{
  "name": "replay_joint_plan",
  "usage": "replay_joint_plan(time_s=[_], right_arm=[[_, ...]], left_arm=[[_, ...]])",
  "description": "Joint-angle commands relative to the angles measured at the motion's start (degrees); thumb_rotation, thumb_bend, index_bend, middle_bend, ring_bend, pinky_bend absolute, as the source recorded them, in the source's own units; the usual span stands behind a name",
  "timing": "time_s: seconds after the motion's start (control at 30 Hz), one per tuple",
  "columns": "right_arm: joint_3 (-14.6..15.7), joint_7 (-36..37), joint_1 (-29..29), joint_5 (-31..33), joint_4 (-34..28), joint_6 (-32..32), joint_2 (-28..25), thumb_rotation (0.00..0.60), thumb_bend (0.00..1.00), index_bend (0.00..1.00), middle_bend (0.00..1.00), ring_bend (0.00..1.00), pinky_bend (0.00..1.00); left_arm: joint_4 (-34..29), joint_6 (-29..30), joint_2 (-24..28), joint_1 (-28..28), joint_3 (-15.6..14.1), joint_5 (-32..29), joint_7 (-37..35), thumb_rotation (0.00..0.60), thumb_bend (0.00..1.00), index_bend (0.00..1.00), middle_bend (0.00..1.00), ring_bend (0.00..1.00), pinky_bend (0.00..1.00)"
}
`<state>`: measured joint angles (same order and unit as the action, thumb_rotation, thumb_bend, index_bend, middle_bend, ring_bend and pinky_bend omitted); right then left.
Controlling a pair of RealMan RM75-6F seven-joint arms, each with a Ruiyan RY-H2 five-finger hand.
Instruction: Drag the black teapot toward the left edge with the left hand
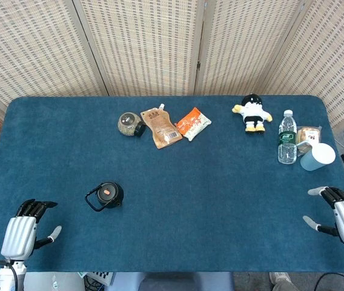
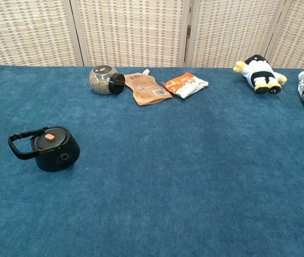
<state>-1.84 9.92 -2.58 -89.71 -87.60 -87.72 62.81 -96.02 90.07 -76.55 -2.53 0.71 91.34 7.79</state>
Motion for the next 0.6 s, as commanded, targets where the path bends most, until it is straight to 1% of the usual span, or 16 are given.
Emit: replay_joint_plan(time_s=[0.03,0.17,0.3,0.6], right_arm=[[0.0,0.1,-0.1,-0.2,0.1,0.2,0.2,0.6,0.15,0.36,0.37,0.3,0.37],[-0.2,0.2,-0.3,-0.2,0.5,0.2,0.5,0.6,0.15,0.36,0.37,0.3,0.37],[-1.2,0.5,-0.4,-0.6,1.2,-1.7,0.7,0.6,0.15,0.36,0.37,0.3,0.37],[-3.0,-0.8,-0.9,-0.2,0.2,-3.0,0.1,0.6,0.15,0.36,0.37,0.3,0.37]], left_arm=[[0.0,-0.1,0.1,0.0,0.0,-0.1,0.0,0.6,0.21,0.31,0.35,0.26,0.14],[0.0,-0.3,0.3,0.0,-0.1,-0.2,0.2,0.6,0.21,0.31,0.35,0.26,0.14],[0.2,-0.9,0.8,-0.7,0.1,0.5,0.5,0.6,0.21,0.31,0.35,0.26,0.14],[3.6,-5.0,2.6,-4.8,0.4,3.0,-4.6,0.6,0.21,0.31,0.35,0.26,0.14]])
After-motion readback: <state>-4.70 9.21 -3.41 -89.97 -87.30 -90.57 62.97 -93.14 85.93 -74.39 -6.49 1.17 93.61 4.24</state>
